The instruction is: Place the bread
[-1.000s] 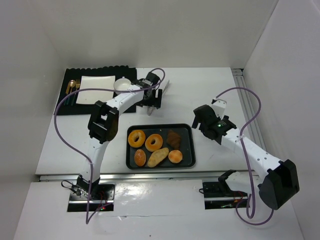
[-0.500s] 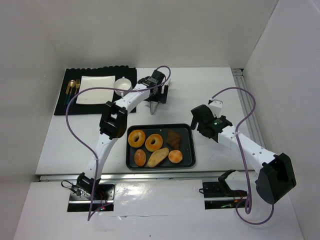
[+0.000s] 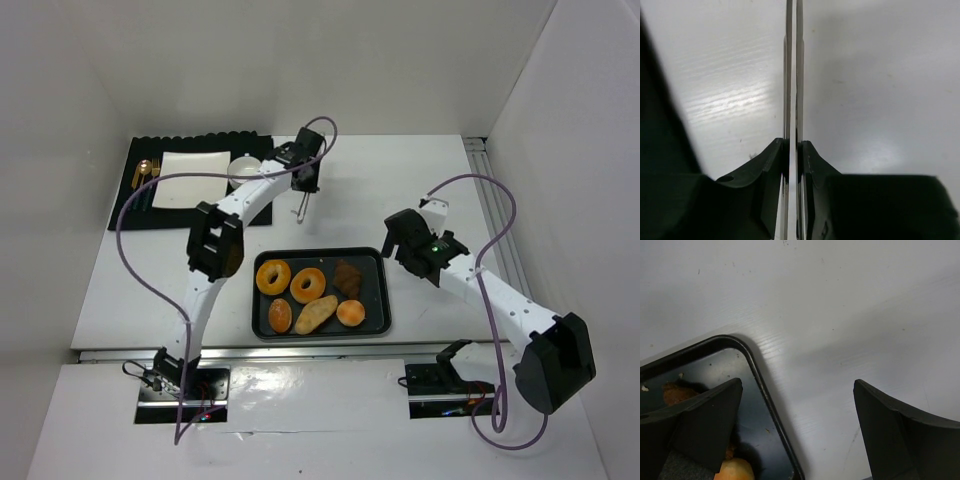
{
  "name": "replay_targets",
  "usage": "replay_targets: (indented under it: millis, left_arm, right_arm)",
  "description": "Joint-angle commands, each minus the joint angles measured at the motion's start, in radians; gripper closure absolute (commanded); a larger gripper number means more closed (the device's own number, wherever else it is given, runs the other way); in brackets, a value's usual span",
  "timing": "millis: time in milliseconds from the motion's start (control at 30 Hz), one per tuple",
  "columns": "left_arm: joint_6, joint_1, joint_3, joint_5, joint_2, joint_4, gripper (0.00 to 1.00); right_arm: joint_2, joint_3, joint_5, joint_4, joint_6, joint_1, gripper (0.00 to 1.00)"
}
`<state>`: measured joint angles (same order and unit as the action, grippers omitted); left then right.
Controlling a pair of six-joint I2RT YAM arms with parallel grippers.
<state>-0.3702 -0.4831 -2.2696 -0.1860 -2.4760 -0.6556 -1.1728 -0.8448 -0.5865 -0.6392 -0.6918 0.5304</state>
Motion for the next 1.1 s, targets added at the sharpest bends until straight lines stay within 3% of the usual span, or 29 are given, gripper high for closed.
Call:
replay_targets:
  millis: [0, 167, 400, 667, 867, 1067]
  left_arm:
    - [0.056, -0.031, 0.048, -0.018, 0.313, 0.048, 0.7]
    - [0.03, -0.043, 0.258, 0.091, 0.602, -0.051, 0.67]
    - [-0.045, -0.162, 0.582, 0.137, 0.833, -0.157, 0.56]
    - [-0.124, -0.27, 0.662, 0.071, 0.976, -0.236, 0.38]
    - [-0.151, -0.279, 0.662, 0.155, 0.988, -0.222, 0.37]
    - [-0.292, -0.368, 0.673, 0.116, 0.942, -0.222, 0.32]
  right_arm:
    - [0.044, -0.008, -0.022, 0.024, -0.031, 0.008, 0.01]
    - [0.081, 0.003, -0.022, 0.038, -0.031, 0.008, 0.01]
    - [0.117, -0.007, -0.013, 0.056, 0.011, 0.008, 0.01]
    - [0.127, -0.016, -0.012, 0.056, 0.011, 0.008, 0.01]
    - [0.147, -0.016, -0.021, 0.047, 0.011, 0.008, 0.01]
    - [0.156, -0.016, -0.021, 0.038, 0.002, 0.008, 0.01]
